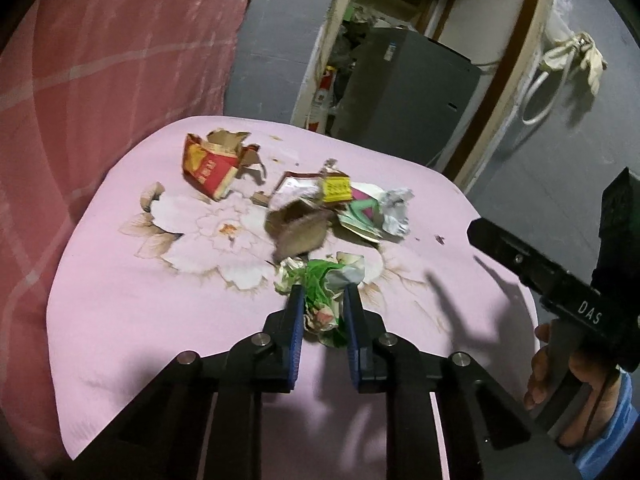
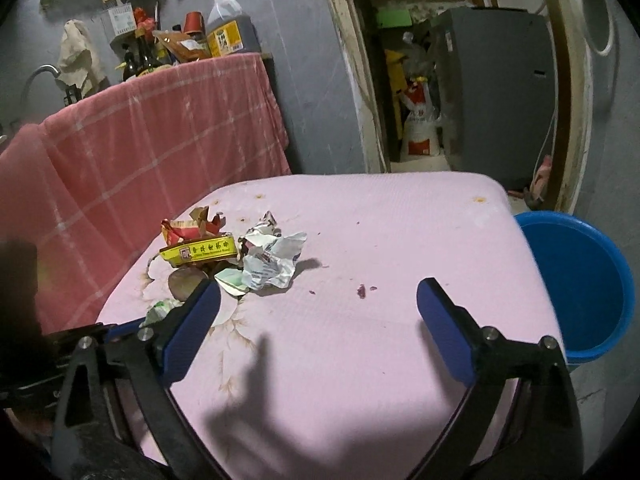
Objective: Collect trash
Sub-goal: 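Grasp the green scraps with the left gripper while the right gripper grasps crumpled foil, then carry the green scraps and foil over the blue bucket with both grippers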
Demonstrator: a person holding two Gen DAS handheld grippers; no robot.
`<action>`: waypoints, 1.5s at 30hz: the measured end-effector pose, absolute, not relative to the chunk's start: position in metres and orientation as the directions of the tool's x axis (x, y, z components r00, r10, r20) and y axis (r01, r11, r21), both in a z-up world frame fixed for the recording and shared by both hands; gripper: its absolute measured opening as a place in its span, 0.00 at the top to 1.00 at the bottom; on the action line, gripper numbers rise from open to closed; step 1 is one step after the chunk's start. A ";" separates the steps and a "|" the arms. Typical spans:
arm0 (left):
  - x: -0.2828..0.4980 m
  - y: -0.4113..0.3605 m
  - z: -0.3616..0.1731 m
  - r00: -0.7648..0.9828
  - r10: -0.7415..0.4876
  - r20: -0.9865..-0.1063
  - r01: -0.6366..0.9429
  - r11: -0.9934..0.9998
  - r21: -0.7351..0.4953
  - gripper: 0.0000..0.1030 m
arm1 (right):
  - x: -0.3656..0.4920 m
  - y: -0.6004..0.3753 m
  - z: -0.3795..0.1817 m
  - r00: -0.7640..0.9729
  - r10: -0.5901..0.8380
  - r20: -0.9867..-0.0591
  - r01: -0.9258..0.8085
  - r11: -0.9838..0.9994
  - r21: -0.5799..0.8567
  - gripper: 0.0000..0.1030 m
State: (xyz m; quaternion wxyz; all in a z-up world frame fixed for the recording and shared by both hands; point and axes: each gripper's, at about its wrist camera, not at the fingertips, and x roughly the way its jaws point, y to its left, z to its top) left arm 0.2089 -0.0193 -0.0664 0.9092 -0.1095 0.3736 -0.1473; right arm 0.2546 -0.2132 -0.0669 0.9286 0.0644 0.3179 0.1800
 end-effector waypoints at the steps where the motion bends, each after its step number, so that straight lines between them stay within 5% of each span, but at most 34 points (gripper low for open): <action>1: 0.211 -0.016 -0.066 0.679 -0.348 -0.647 0.179 0.933 -0.313 0.87 | 0.257 -0.210 -0.068 0.726 0.381 -0.573 -0.299 0.924 0.237 0.11; 6: 0.216 -0.011 -0.062 0.689 -0.336 -0.642 0.161 0.935 -0.317 0.88 | 0.271 -0.196 -0.071 0.689 0.411 -0.597 -0.329 0.911 0.249 0.27; 16: 0.216 -0.010 -0.061 0.692 -0.341 -0.636 0.151 0.930 -0.334 0.89 | 0.305 -0.171 -0.087 0.592 0.443 -0.673 -0.350 0.894 0.281 0.39; 24: 0.217 -0.009 -0.061 0.683 -0.345 -0.644 0.145 0.928 -0.343 0.89 | 0.313 -0.175 -0.092 0.566 0.459 -0.685 -0.333 0.887 0.319 0.70; 35: 0.208 -0.017 -0.057 0.692 -0.358 -0.627 0.178 0.926 -0.332 0.90 | 0.287 -0.188 -0.086 0.599 0.461 -0.655 -0.328 0.887 0.325 0.73; 45: 0.191 -0.047 -0.013 0.808 -0.379 -0.452 0.268 0.918 -0.291 0.90 | 0.228 -0.226 -0.034 0.790 0.422 -0.445 -0.329 0.904 0.274 0.72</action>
